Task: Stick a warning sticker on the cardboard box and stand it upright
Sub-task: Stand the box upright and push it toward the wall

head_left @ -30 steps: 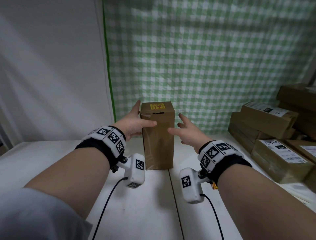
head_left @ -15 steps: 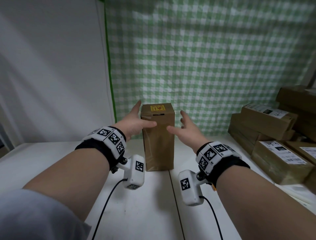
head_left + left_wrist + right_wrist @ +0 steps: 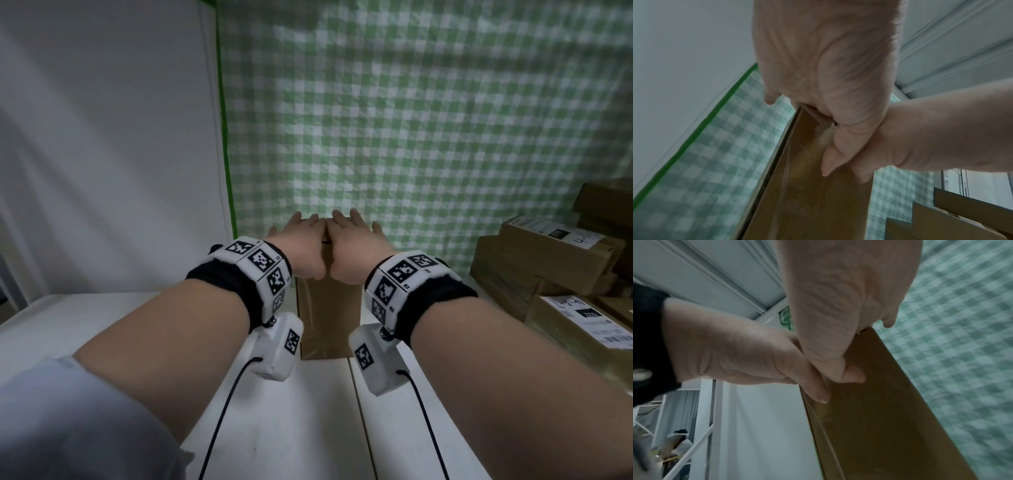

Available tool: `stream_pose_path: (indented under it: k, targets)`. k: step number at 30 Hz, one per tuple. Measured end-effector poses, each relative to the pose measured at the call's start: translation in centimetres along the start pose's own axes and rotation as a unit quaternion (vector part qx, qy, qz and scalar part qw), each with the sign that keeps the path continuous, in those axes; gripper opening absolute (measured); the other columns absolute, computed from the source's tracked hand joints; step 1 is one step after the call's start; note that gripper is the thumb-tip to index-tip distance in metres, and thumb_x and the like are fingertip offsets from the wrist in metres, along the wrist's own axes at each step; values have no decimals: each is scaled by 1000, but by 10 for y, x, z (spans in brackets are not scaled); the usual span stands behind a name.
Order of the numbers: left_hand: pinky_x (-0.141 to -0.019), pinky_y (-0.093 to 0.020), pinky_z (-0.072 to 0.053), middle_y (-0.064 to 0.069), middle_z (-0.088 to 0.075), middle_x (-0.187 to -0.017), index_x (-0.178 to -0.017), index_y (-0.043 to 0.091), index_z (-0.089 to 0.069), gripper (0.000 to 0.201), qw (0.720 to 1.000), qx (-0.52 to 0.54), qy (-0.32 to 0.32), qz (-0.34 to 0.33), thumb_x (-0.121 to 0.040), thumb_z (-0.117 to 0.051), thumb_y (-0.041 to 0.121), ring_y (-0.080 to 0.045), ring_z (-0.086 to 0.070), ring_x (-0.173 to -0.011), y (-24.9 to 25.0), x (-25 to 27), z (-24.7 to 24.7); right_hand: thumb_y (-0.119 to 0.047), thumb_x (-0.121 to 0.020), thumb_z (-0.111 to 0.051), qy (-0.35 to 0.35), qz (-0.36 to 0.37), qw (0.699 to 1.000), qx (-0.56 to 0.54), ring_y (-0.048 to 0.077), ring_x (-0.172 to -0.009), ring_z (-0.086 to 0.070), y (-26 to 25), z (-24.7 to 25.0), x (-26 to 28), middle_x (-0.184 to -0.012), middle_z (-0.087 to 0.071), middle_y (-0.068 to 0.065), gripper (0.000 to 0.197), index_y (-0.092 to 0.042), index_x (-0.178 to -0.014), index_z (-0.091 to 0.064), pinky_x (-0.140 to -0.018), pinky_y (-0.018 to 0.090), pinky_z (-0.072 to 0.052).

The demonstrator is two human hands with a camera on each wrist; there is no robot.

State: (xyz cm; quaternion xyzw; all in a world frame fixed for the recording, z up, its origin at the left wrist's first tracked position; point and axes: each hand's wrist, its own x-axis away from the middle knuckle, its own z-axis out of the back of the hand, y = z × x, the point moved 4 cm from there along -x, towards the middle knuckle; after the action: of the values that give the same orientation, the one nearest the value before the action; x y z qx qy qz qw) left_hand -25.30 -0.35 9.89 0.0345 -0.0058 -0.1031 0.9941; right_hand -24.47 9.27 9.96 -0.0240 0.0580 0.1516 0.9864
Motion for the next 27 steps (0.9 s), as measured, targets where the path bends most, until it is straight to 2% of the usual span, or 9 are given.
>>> stream_pose_path:
  k: [5,6,8,10,13,18,23,27]
  targets:
    - [-116,-55,-14,-1,-1,-161,-151,22,-1,96,1000,-18,-9,-1,-77,-63,26,-25,3,-147,2,2,3,-20,-86,-53,8,-37,999,-1,26,-149,-2,14,0,0,-162,-5,2,78,-18,-153,-13,-118,51,-14]
    - [-115,-53,-20,-3,-4,-160,-151,22,-4,95,1000,-11,-11,-5,-77,-64,27,-26,-2,-147,3,2,4,-19,-85,-54,9,-44,999,-13,27,-148,-7,16,1,0,-162,-6,4,78,-18,-152,-15,-116,51,-19]
    - [-106,-42,-37,-9,-17,-156,-150,20,-15,91,1000,18,-7,-13,-75,-67,29,-28,-23,-140,4,1,8,-17,-83,-55,0,-50,998,-46,29,-144,-21,18,2,0,-160,-9,6,77,-18,-151,-19,-111,49,-32]
    - [-101,-34,-42,-12,-17,-155,-150,19,-16,92,999,47,3,-13,-75,-69,28,-28,-32,-136,4,2,10,-15,-81,-56,-4,-45,996,-77,31,-136,-35,17,3,0,-159,-11,8,75,-17,-149,-23,-103,46,-42]
    - [-108,-31,-32,-12,-2,-160,-151,15,-1,100,998,63,15,-5,-78,-68,26,-26,-19,-144,3,3,12,-13,-82,-56,11,-35,994,-99,30,-137,-36,17,7,2,-160,-10,9,80,-15,-151,-16,-102,42,-43]
    - [-115,-34,-26,-10,6,-160,-151,15,5,106,995,99,19,5,-77,-70,27,-25,-5,-147,0,6,13,-11,-81,-57,4,-44,994,-105,30,-140,-32,18,10,5,-162,-3,7,87,-18,-153,-7,-103,42,-44]
    - [-112,-32,-27,-10,6,-160,-150,15,6,111,992,124,32,17,-74,-73,27,-23,-6,-148,-6,6,14,-9,-80,-55,0,-56,992,-112,30,-140,-34,21,13,7,-162,1,7,88,-21,-153,-7,-99,44,-48]
    - [-114,-34,-26,-10,4,-160,-151,15,5,113,990,137,40,20,-72,-75,27,-24,-4,-148,-10,6,13,-7,-79,-54,8,-57,993,-108,31,-139,-34,23,12,8,-162,-1,7,88,-23,-152,-8,-98,45,-48]
